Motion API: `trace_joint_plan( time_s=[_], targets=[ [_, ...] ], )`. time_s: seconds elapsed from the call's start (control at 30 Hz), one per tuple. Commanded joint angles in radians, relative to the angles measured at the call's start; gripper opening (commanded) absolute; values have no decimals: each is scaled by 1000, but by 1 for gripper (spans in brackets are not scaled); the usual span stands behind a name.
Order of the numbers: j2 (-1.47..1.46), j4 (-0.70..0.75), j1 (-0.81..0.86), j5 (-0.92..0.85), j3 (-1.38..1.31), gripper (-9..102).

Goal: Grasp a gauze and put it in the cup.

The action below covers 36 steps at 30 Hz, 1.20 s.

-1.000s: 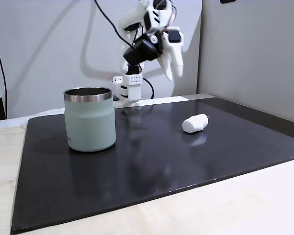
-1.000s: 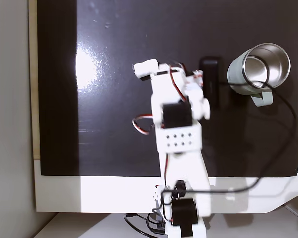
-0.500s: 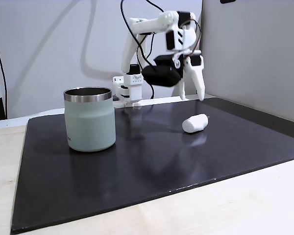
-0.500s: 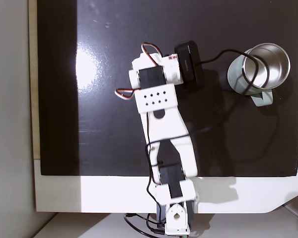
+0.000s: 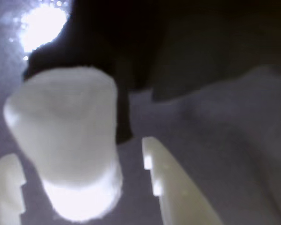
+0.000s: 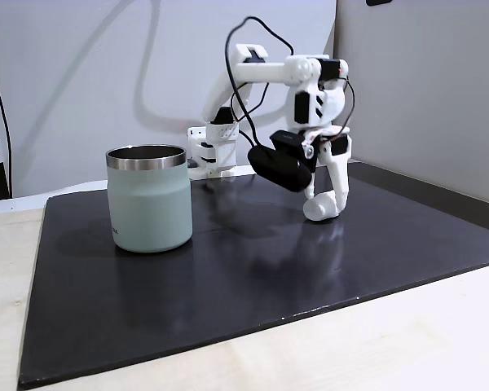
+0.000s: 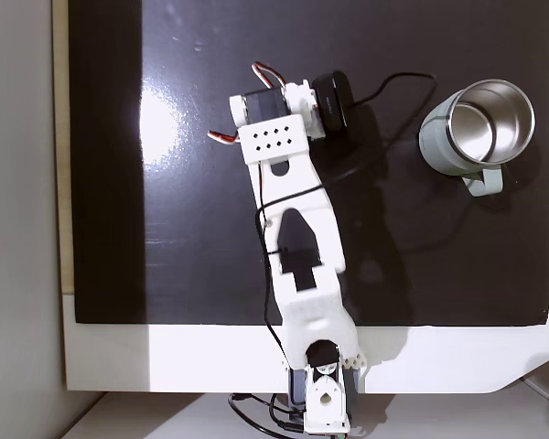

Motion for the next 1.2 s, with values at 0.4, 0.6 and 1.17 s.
trace_joint_plan(
  time_s=[0.4,0.6,1.17],
  targets=[
    [-275,224,-9,-28,-572,20],
    [-295,224,-14,-28,-569,13],
    [32,225,-17,17,-394,1]
  ],
)
